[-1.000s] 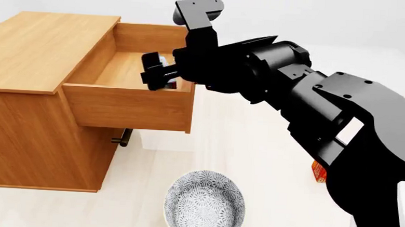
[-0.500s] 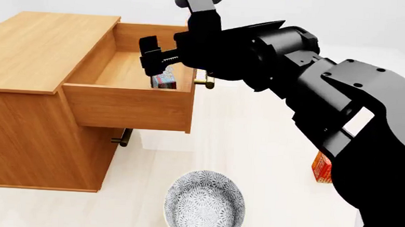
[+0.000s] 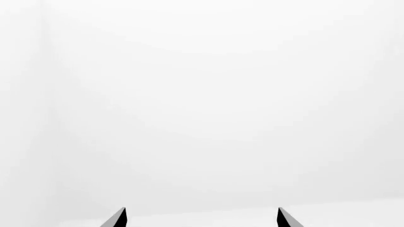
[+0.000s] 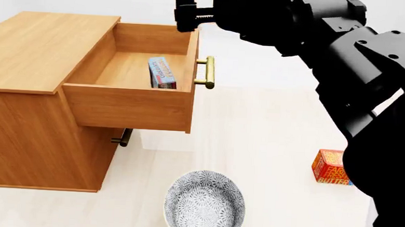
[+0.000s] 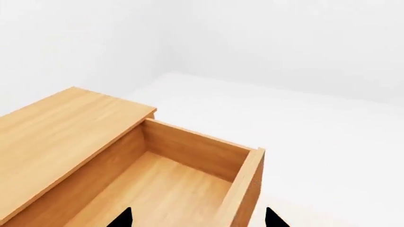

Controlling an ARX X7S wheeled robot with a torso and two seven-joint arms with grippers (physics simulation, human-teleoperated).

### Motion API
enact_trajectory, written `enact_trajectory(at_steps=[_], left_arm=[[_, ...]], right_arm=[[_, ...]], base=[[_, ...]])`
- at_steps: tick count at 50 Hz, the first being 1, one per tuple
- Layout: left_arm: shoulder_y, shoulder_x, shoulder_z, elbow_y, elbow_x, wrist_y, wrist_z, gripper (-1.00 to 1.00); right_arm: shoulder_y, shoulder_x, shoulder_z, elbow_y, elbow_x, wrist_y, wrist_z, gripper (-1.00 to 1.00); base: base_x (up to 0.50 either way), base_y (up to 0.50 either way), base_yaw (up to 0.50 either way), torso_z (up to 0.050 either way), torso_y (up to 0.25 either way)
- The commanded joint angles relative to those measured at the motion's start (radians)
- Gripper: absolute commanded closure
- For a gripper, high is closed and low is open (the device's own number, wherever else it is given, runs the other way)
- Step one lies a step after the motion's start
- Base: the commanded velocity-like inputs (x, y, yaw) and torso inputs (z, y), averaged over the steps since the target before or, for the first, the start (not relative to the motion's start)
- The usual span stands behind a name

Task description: Put the chocolate pudding in the top drawer of the cabinet and close it.

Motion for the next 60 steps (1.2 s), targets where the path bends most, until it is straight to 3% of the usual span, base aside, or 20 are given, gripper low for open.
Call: enact_trajectory(at_steps=[1, 16, 24, 35, 60], left_arm=[[0.019, 0.017, -0.003, 0.024, -0.021, -0.009, -0.008, -1.0], [0.062, 0.119, 0.03, 0.013, -0.021, 0.041, 0.003, -1.0], [0.081, 0.182, 0.048, 0.011, -0.028, 0.058, 0.007, -1.0], [0.115, 0.258, 0.077, -0.003, -0.028, 0.097, 0.026, -1.0], [0.182, 0.372, 0.099, 0.089, -0.102, 0.078, -0.011, -1.0]], right_arm=[[0.022, 0.013, -0.056, 0.137, 0.025, 0.006, -0.027, -1.0], [0.04, 0.145, -0.207, 0.117, 0.16, -0.022, 0.01, -1.0], [0.072, 0.41, -0.169, -0.29, 0.177, -0.083, 0.241, -1.0], [0.115, 0.659, -0.158, -0.6, 0.177, -0.097, 0.426, -1.0], [0.133, 0.973, -0.146, -0.949, 0.177, -0.111, 0.636, -1.0]], base=[[0.0, 0.0, 0.0, 0.0, 0.0], [0.0, 0.0, 0.0, 0.0, 0.0], [0.0, 0.0, 0.0, 0.0, 0.0], [0.0, 0.0, 0.0, 0.0, 0.0], [0.0, 0.0, 0.0, 0.0, 0.0]])
